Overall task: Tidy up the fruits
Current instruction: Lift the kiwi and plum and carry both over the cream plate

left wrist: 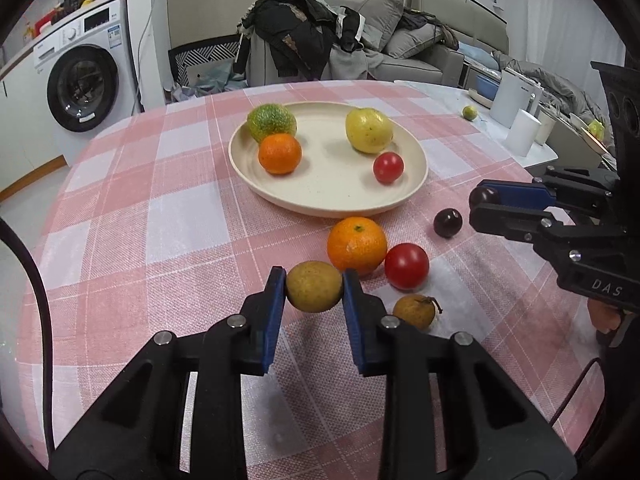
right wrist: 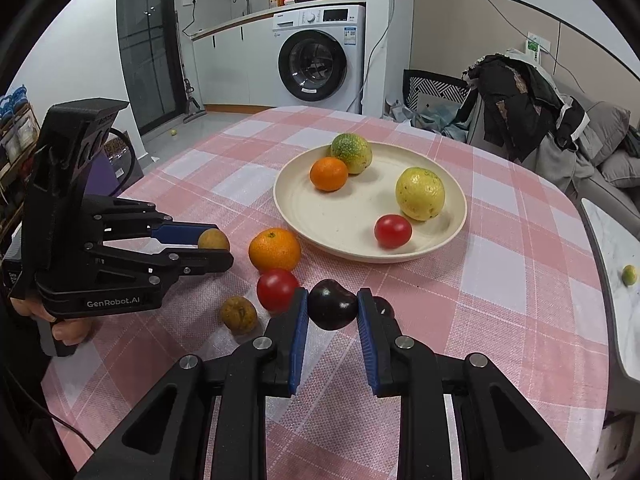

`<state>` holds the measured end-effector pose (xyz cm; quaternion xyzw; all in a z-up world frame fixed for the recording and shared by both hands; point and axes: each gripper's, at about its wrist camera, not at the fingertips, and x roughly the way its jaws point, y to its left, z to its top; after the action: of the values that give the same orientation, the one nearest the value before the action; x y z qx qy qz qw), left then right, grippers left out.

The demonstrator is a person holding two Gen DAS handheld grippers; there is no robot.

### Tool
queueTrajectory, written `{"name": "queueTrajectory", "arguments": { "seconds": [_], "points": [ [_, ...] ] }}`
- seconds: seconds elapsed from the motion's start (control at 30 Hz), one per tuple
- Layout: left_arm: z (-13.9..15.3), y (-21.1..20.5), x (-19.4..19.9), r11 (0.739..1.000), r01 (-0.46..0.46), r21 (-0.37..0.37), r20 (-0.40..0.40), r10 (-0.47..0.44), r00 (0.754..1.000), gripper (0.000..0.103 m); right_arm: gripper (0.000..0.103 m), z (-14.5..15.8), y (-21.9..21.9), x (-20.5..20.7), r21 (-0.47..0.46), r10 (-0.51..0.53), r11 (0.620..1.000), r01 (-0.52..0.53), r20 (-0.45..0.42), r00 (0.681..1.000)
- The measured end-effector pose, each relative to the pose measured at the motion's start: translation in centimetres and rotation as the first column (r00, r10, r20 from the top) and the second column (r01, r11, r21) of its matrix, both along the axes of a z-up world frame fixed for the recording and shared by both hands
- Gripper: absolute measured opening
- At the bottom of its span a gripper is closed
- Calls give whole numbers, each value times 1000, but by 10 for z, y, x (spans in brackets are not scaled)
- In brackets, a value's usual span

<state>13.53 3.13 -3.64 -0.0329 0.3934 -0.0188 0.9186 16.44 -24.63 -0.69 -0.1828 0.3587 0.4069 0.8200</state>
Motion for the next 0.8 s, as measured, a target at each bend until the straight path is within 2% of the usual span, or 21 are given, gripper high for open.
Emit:
{"name": "queueTrajectory", "arguments": {
  "seconds": [0.43, 0.8],
  "points": [
    [26, -1, 13, 1000, -17, 9, 85, 16, 996, 25, 25, 28, -8, 15, 137, -83, 987, 80, 19, 996],
    [31, -2, 42, 999, -33, 20, 119, 31, 992, 26, 25, 33, 3, 45, 159, -118, 980, 116, -2, 993]
  ]
}}
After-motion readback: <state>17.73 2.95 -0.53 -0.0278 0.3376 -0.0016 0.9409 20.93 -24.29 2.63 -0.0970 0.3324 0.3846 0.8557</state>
